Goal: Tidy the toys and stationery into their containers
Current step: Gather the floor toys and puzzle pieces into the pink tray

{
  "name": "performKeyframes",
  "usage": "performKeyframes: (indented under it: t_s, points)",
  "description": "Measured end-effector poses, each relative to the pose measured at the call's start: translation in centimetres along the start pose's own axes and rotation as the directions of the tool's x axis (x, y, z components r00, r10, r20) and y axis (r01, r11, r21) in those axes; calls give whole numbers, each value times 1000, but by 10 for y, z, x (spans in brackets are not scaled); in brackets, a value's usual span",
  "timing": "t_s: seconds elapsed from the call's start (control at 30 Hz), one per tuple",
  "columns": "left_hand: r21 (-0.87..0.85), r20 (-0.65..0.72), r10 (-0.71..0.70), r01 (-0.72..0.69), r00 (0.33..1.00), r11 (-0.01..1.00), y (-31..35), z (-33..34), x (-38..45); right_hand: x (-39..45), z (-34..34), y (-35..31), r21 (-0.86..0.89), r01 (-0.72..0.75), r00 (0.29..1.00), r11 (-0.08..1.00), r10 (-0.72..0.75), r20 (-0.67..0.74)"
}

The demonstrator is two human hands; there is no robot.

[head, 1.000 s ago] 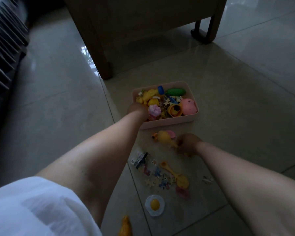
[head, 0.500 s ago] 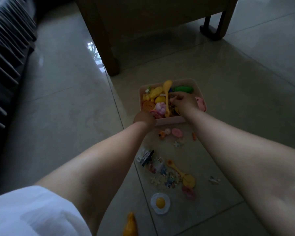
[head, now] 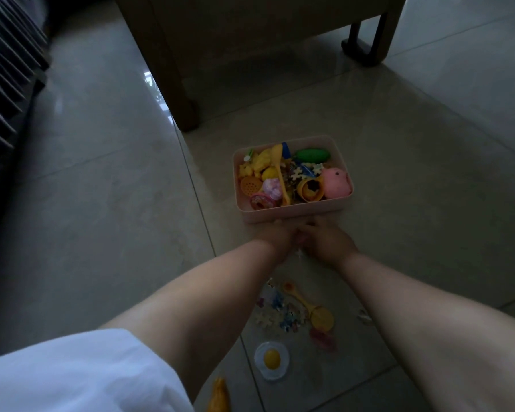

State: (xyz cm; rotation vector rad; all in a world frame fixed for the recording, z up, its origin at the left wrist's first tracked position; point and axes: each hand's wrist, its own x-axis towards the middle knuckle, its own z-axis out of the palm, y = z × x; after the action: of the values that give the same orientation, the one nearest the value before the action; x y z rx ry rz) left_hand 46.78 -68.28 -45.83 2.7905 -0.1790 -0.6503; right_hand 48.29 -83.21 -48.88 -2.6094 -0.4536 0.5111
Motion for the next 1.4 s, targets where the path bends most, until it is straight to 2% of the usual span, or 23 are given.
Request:
performKeyframes:
  t_s: [0.1, 0.2, 0.27, 0.37, 0.47, 0.57, 0.67, 0.77, 0.87, 0.93, 1.0, 1.13, 1.23, 1.3, 1.4]
  points:
    - [-30, -14, 20, -21, 1000, 999, 4, 3, -5, -4, 7, -8, 52, -58, 998, 997, 57, 19]
    - [-118, 26, -59, 62, 998, 991, -1, 1, -1, -3, 13, -11, 74, -66, 998, 995, 65, 16]
    - [-171, 2, -83, 82, 997, 982, -6, -11, -1, -3, 5, -16, 109, -62, 998, 992, 63, -11]
    - [-219, 72, -128, 141, 989, 965, -16, -49, -10, 0, -16, -28, 158, 75, 996, 985, -67, -59]
    - [-415, 117, -121, 159, 986, 896, -37, -82, -9, 3, -31, -42, 153, 174, 967, 973, -140, -211]
    - [-599, 3, -191, 155, 982, 786, -51, -103, -13, 11, -37, -61, 147, 198, 927, 969, -136, -350]
    - [-672, -138, -278, 116, 951, 731, -58, -110, -15, 23, -43, -80, 236, 152, 932, 960, -59, -357]
    - [-570, -148, -265, 137, 953, 810, -56, -99, -11, 28, -41, -82, 296, 107, 957, 949, -17, -291]
    - [-255, -193, -275, 222, 942, 941, -50, -87, -10, 22, -36, -69, 298, 75, 945, 952, 28, -326]
    - [-217, -188, -295, 253, 937, 943, -42, -81, -9, 13, -32, -54, 281, 39, 938, 959, 62, -342]
    - [-194, -127, -256, 229, 958, 954, -28, -78, -7, 4, -28, -34, 250, 0, 932, 968, 91, -351]
    - [-149, 45, -126, 131, 991, 980, 1, -65, -7, -13, -18, 11, 156, -132, 928, 979, 177, -328]
    - [-119, 188, -85, 109, 978, 987, 16, -42, -3, -24, -17, 38, 205, -217, 920, 954, 270, -285]
    - [-29, 210, -73, 80, 975, 996, 26, -28, -3, -29, -17, 51, 223, -266, 911, 938, 320, -261]
    - [28, 148, -34, 30, 988, 999, 36, -8, -2, -33, -16, 61, 212, -314, 910, 925, 357, -209]
